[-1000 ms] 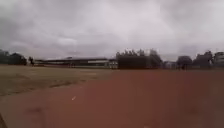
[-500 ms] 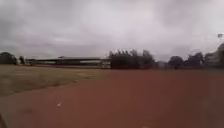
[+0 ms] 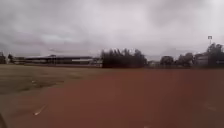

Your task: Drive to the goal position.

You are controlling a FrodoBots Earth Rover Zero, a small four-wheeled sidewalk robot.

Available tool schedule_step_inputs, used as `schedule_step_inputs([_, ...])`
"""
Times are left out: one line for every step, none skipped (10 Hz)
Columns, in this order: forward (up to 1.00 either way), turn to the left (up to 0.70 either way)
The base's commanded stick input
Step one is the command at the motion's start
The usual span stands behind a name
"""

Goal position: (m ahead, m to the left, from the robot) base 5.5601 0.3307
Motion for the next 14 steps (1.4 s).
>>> schedule_step_inputs([0.7, 0.0])
schedule_step_inputs([0.7, 0.0])
schedule_step_inputs([0.7, 0.0])
schedule_step_inputs([0.7, 0.0])
schedule_step_inputs([0.7, 0.0])
schedule_step_inputs([0.7, 0.0])
schedule_step_inputs([0.7, 0.0])
schedule_step_inputs([0.7, 0.0])
schedule_step_inputs([0.7, 0.0])
schedule_step_inputs([0.7, 0.0])
schedule_step_inputs([0.7, 0.0])
schedule_step_inputs([0.7, 0.0])
schedule_step_inputs([0.7, 0.0])
schedule_step_inputs([0.7, 0.0])
